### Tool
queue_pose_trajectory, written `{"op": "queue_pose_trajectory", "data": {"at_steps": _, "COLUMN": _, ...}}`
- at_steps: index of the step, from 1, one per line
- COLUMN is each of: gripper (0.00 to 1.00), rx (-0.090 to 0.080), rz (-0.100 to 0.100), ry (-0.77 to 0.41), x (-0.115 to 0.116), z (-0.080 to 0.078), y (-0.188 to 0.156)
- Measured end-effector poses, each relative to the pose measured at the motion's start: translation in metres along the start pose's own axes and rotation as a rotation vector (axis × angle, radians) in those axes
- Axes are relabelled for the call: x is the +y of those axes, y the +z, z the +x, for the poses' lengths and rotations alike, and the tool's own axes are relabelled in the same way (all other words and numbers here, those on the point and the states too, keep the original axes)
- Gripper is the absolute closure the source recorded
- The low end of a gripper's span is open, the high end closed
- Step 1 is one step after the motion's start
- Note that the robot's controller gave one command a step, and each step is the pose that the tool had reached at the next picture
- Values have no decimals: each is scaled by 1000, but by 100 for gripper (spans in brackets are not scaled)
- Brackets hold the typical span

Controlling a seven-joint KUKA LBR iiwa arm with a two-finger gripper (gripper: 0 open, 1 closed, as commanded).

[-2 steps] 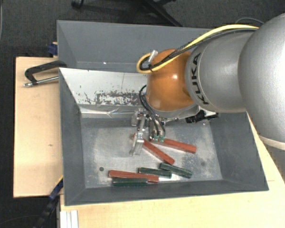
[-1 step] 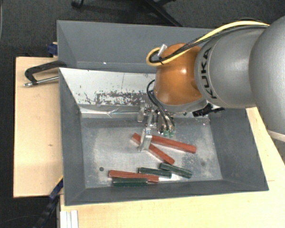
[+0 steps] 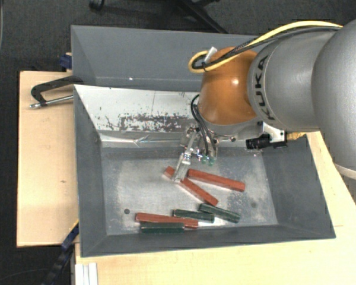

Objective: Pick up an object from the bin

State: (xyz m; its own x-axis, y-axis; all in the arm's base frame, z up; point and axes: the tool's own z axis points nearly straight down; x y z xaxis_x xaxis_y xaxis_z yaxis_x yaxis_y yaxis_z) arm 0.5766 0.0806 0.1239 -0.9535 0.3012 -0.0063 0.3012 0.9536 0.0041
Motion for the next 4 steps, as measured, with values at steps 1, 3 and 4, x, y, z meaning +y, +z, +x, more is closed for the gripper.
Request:
{"op": "queue_pose_trajectory", "data": {"at_steps": 1, "gripper": 0, "rx": 10, "rz": 5, "ry": -38, "x": -6, "z": -1, "y": 56}}
{"op": "queue_pose_trajectory", "data": {"at_steps": 3, "gripper": 100, "rx": 8, "rz": 3, "ry": 180, "x": 3, "z": 28, "y": 53}}
{"op": "queue_pose_trajectory", "data": {"at_steps": 4, "gripper": 100, "rx": 9, "rz": 4, "ry": 180, "x": 3, "z": 29, "y": 51}}
